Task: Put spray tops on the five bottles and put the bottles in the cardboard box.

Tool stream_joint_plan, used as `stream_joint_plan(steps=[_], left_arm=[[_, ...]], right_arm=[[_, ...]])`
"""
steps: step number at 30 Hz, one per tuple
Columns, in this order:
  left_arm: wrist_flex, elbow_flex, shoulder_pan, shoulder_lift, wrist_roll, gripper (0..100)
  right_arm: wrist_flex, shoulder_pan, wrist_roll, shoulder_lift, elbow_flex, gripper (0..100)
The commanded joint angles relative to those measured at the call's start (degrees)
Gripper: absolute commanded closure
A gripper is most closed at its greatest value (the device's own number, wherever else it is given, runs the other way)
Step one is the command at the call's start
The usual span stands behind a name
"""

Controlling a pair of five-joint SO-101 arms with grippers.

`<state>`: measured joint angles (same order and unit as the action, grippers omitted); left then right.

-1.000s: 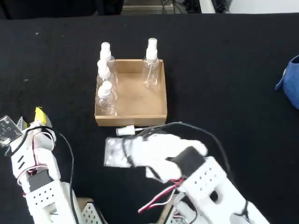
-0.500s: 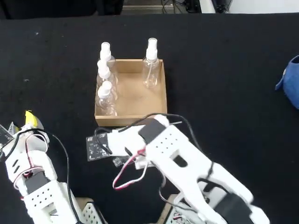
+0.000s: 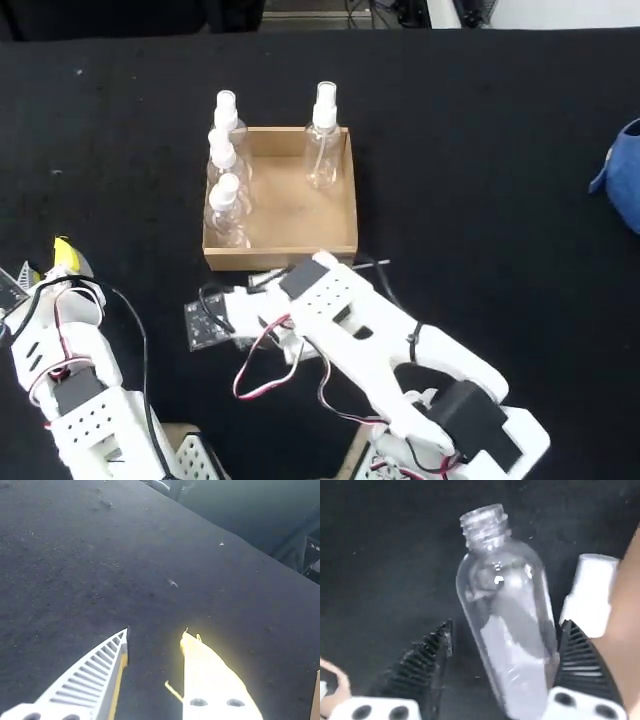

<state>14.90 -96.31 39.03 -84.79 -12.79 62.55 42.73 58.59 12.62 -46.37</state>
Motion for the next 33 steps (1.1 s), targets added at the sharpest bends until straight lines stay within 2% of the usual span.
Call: stream_joint_plan(steps=[1,3,5,9,13,16,18,21,23,30,33], left_arm=[[0.00,-0.31,0.40,-0.88,-0.44,96],[0.00,-0.31,0.40,-0.88,-0.44,96],[0.00,-0.31,0.40,-0.88,-0.44,96],[0.00,-0.31,0.31,-0.88,-0.53,96],[0.00,-0.40,0.31,-0.88,-0.53,96],[0.00,-0.40,0.31,-0.88,-0.53,96],[0.00,-0.40,0.31,-0.88,-0.53,96],[0.00,-0.40,-0.48,-0.88,-0.44,96],[0.00,-0.40,-0.57,-0.88,-0.35,96],[0.00,-0.40,-0.57,-0.88,-0.35,96],[0.00,-0.40,-0.57,-0.88,-0.26,96]], right_arm=[[-1.05,0.00,0.00,2.07,-2.68,79.8],[-0.79,0.09,-2.02,3.65,-3.74,89.9],[-0.79,0.09,-7.12,6.11,-4.00,98.4],[-1.23,0.09,-20.66,13.58,-3.74,96.6],[-1.67,0.00,-37.89,20.09,-5.23,96.3],[-5.80,1.23,-48.88,21.41,-8.75,96.2],[-10.02,3.43,-52.48,21.23,-12.35,96.2],[-15.74,9.85,-53.10,21.14,-17.54,96.1],[-18.29,13.10,-53.54,21.41,-18.77,92.6],[-18.90,14.77,-58.37,21.58,-13.41,63.8],[-18.46,14.77,-58.37,21.58,-11.03,58.8]])
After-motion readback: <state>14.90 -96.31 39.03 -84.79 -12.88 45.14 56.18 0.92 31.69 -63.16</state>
